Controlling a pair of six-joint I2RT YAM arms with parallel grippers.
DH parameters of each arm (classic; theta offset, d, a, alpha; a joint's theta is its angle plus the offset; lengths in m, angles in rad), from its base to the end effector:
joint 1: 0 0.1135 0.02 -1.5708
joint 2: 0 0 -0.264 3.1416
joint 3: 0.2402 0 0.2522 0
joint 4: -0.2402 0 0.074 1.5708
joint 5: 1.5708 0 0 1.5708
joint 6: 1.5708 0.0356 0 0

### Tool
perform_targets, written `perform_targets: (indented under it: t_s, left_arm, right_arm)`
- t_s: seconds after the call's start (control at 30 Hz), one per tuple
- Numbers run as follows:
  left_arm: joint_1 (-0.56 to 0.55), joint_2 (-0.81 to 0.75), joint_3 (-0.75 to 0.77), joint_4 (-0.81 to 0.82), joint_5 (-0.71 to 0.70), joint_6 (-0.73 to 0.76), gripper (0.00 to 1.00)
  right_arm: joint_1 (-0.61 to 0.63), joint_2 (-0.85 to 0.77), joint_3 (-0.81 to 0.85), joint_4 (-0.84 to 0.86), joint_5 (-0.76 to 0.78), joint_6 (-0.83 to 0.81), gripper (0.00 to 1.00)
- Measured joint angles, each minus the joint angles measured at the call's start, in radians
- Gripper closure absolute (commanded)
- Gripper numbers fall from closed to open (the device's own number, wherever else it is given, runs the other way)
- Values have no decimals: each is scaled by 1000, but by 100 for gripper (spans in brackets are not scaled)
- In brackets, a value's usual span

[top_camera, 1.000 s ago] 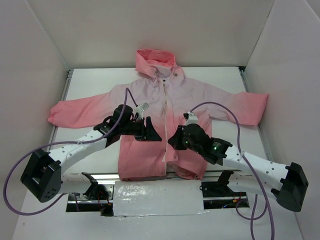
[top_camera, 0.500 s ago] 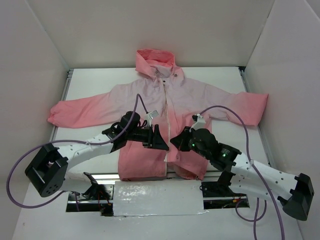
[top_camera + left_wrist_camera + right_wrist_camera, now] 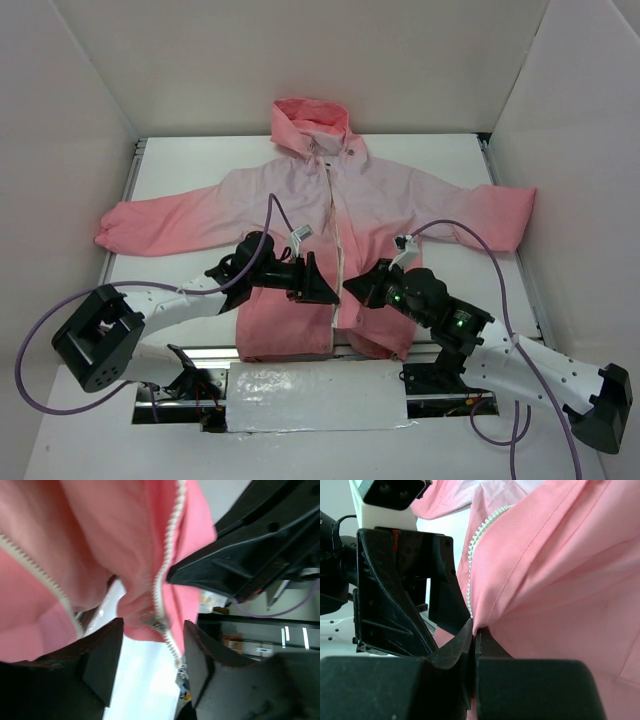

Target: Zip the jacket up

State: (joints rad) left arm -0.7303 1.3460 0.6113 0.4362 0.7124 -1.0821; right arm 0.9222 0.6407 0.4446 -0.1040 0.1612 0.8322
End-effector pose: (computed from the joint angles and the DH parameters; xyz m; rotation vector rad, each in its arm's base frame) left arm 0.1928 -0.2039 0.2215 0.2102 2.2715 -1.7836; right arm 0.1040 0.1277 0.2502 0.0291 2.0068 1.0325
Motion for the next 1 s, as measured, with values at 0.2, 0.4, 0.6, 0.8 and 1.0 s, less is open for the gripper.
perform_targets:
  t_s: [0.2,0.4,0.6,0.8,1.0]
  left_arm:
    - [-19,21,-3,132,20,-71,40]
    - [-42,65,-3,239,33,-131,55]
    - [-47,74,-5,264,35,-149,68]
    - [-47,61,-5,217,31,-125,70]
    - [-47,48,-5,186,25,-108,78]
  right_arm:
    - [0,-39,-13,8,-1,-1,100]
    - [0,-50,-19,36,-2,0,100]
    - [-2,-56,-24,37,3,0,100]
    - [-2,-56,-24,35,18,2,100]
    - [-2,-53,-24,34,25,8,100]
